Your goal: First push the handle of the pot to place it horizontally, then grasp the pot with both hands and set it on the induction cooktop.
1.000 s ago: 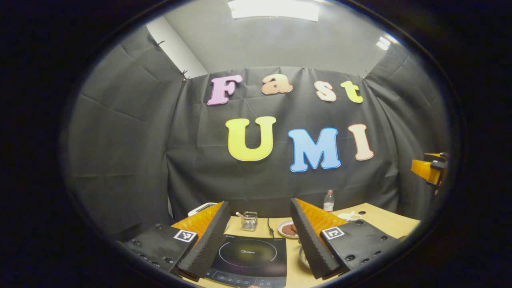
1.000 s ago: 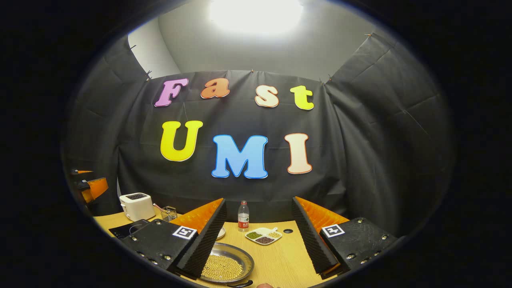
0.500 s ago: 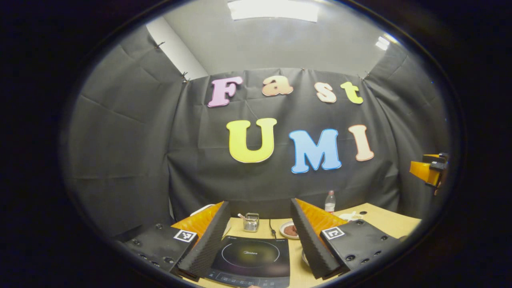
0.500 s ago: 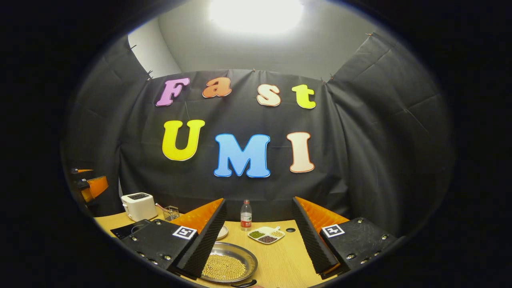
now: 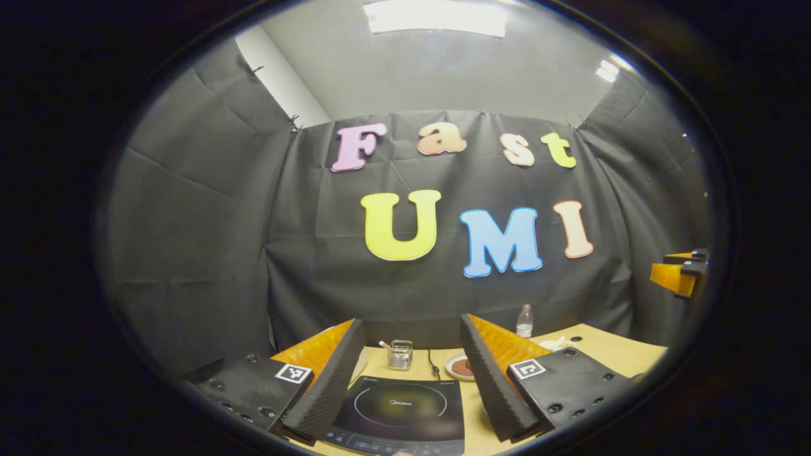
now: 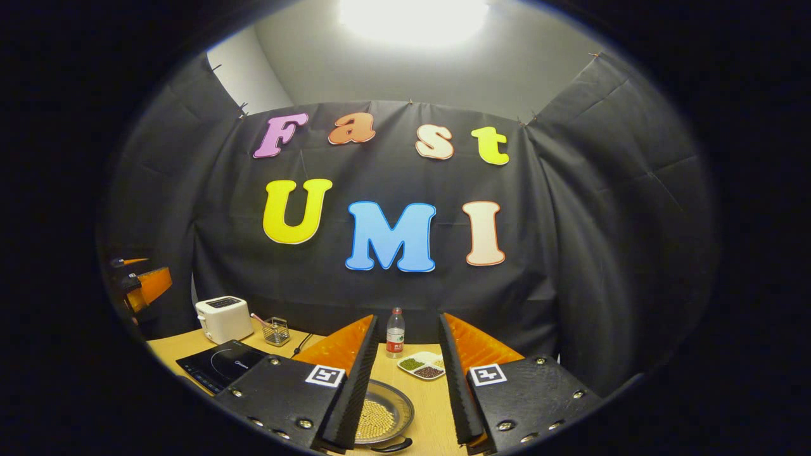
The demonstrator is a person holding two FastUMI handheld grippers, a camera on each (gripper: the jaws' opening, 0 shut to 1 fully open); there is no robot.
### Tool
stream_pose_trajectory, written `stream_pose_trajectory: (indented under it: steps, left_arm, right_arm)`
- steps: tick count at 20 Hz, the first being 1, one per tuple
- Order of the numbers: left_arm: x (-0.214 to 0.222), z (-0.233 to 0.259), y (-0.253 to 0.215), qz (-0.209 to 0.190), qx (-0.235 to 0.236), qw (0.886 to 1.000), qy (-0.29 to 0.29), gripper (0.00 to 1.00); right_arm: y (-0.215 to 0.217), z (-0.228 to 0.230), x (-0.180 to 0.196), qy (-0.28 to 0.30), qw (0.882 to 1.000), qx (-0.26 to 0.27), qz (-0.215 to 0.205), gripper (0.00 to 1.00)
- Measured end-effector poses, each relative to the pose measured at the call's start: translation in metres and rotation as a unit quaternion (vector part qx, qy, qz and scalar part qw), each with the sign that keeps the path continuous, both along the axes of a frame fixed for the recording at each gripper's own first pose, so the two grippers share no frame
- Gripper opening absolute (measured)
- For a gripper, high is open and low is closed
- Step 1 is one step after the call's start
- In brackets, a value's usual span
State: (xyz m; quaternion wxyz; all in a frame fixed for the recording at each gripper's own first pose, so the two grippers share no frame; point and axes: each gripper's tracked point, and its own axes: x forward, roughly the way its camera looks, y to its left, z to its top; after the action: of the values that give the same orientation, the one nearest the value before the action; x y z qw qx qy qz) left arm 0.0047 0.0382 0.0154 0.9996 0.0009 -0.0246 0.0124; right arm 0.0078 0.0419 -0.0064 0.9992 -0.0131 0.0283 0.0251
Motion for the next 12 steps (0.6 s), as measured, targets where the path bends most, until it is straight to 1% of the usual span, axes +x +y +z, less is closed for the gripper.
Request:
stream_pose_trajectory:
  steps: [1,2,3,4,5,6,7,12]
  left_arm:
    - [0.000,-0.001,0.002,0.000,0.001,1.000,-0.002,0.98]
    - [0.001,-0.001,0.005,0.001,0.002,1.000,-0.003,0.98]
    - [0.002,0.000,0.007,0.000,0.003,1.000,-0.004,0.98]
    - [0.003,0.001,0.009,-0.001,0.003,1.000,-0.005,0.92]
    - [0.003,0.000,0.011,-0.001,0.002,1.000,-0.005,0.92]
    - [0.004,0.000,0.014,-0.002,0.002,1.000,-0.005,0.98]
    - [0.004,-0.001,0.017,-0.004,0.003,1.000,-0.005,0.98]
    - [0.013,-0.004,0.026,-0.020,-0.003,1.000,-0.004,0.98]
  right_arm:
    - [0.003,0.002,0.000,-0.002,1.000,0.000,0.002,0.50]
    - [0.009,-0.001,0.002,0.002,1.000,0.000,0.009,0.46]
    - [0.007,-0.002,0.006,0.002,1.000,0.003,0.010,0.43]
    - [0.013,-0.002,0.004,0.005,1.000,0.003,0.007,0.36]
    - [0.007,-0.002,0.006,0.000,1.000,0.000,-0.004,0.19]
    - [0.012,-0.003,0.007,0.004,1.000,0.005,0.005,0.12]
    - [0.022,-0.009,0.003,0.013,1.000,0.005,0.016,0.07]
    - [0.051,-0.038,-0.004,0.061,0.996,-0.003,0.058,0.07]
